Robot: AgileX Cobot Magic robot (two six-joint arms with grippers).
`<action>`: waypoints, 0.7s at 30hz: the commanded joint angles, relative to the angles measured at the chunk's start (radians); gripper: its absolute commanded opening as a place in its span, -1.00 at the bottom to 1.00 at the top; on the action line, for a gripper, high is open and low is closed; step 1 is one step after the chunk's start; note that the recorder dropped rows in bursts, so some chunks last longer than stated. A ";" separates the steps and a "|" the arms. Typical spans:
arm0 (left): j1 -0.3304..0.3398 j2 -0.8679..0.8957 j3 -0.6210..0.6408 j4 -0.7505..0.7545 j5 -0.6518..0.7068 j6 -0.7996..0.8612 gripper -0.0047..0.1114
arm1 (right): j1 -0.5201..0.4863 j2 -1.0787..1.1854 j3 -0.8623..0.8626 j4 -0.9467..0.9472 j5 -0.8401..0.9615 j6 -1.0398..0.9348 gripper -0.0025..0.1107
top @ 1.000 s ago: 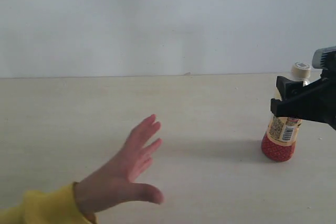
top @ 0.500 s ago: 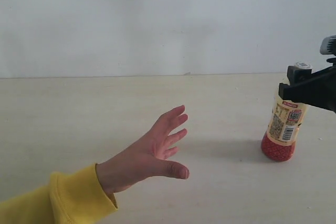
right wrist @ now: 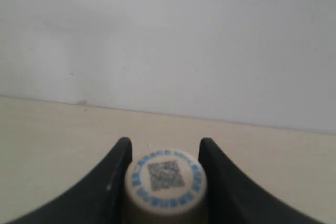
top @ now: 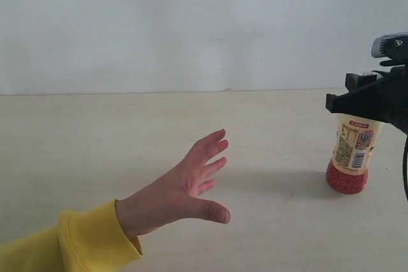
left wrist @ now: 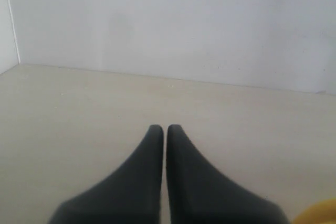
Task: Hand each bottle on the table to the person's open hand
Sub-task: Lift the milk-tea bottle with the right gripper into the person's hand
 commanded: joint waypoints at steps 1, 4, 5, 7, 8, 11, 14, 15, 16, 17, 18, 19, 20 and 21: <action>0.003 -0.003 -0.002 0.000 0.002 -0.004 -0.85 | 0.084 -0.170 0.002 -0.059 0.079 0.025 -0.96; 0.003 -0.003 -0.002 0.000 0.002 -0.004 -0.85 | 0.234 -0.264 0.002 -0.063 0.188 0.075 -0.96; 0.003 -0.003 -0.002 0.000 0.002 -0.004 -0.85 | 0.281 -0.281 0.002 -0.063 0.223 0.080 -0.96; 0.003 -0.003 -0.002 0.000 0.002 -0.004 -0.85 | 0.386 -0.295 0.002 -0.054 0.247 0.061 -0.96; 0.003 -0.003 -0.002 0.000 0.002 -0.004 -0.85 | 0.428 -0.295 0.002 -0.041 0.235 0.057 -0.96; 0.003 -0.003 -0.002 0.000 0.002 -0.004 -0.85 | 0.525 -0.277 0.001 -0.029 0.172 0.084 -0.96; 0.003 -0.003 -0.002 0.000 0.002 -0.004 -0.85 | 0.589 -0.251 -0.019 -0.029 0.157 0.086 -0.96; 0.003 -0.003 -0.002 0.000 0.002 -0.004 -0.85 | 0.608 -0.239 -0.033 -0.029 0.154 0.086 -0.96; 0.003 -0.003 -0.002 0.000 0.002 -0.004 -0.85 | 0.629 -0.213 -0.057 -0.034 0.151 0.088 -0.96; 0.003 -0.003 -0.002 0.000 0.002 -0.004 -0.85 | 0.637 -0.199 -0.069 -0.037 0.150 0.094 -0.96; 0.003 -0.003 -0.002 0.000 0.002 -0.004 -0.85 | 0.651 -0.177 -0.089 -0.042 0.146 0.105 -0.96; 0.003 -0.003 -0.002 0.000 0.002 -0.004 -0.85 | 0.656 -0.172 -0.095 -0.056 0.141 0.102 -0.92; 0.003 -0.003 -0.002 0.000 0.002 -0.004 -0.85 | 0.656 -0.169 -0.107 -0.076 0.140 0.102 -0.73; 0.003 -0.003 -0.002 0.000 0.002 -0.004 -0.85 | 0.656 -0.169 -0.112 -0.076 0.140 0.102 -0.54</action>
